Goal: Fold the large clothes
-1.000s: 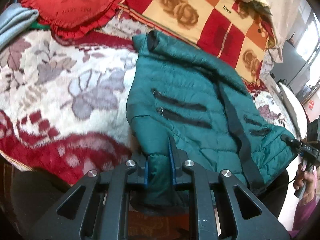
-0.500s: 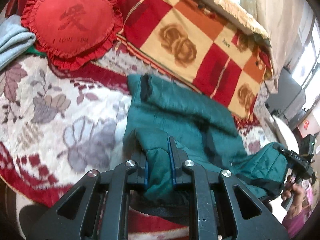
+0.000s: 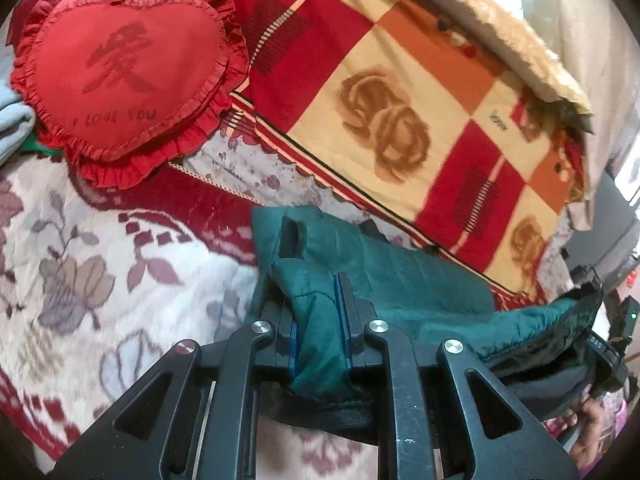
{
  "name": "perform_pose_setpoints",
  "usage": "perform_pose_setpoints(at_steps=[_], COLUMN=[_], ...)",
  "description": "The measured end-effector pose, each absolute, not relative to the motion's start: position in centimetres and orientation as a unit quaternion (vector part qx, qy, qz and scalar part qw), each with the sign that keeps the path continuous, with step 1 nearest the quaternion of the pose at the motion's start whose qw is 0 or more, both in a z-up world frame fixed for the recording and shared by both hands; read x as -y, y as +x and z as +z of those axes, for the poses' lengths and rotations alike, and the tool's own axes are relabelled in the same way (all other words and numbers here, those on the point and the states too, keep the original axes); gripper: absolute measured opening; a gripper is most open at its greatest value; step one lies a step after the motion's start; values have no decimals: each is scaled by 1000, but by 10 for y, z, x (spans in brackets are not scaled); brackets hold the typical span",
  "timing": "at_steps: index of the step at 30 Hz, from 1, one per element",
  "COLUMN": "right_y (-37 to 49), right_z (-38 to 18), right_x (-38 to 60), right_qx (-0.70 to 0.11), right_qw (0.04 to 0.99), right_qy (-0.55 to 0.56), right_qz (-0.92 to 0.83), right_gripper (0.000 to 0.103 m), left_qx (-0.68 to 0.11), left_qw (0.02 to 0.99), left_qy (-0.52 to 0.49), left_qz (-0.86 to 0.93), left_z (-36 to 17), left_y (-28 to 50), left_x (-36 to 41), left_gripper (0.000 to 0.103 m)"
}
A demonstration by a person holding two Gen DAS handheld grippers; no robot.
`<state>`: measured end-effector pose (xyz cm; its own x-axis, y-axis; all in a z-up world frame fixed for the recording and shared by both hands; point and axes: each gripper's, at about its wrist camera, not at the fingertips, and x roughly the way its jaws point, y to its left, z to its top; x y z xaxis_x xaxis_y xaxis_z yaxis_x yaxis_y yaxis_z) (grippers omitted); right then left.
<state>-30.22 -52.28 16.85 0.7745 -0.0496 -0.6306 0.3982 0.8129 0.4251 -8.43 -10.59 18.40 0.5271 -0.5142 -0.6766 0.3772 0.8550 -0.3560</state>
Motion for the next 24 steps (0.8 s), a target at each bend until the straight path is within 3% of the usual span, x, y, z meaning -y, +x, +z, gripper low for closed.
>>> perform_pose_setpoints(at_steps=[15, 19, 24], right_y=[-200, -201, -224], right_z=[71, 68, 93], right_x=[576, 580, 583], right_qx=[-383, -377, -349], right_qw=[852, 848, 854], right_qy=[300, 326, 346], right_qz=[-191, -180, -170], right_gripper=[20, 29, 40], left_qx=[-458, -465, -475], left_qw=[867, 858, 837], left_qy=[-79, -98, -136], left_qz=[-181, -194, -234], left_z=[108, 105, 123], left_y=[12, 17, 19], left_x=[155, 153, 140], left_gripper=[18, 21, 34])
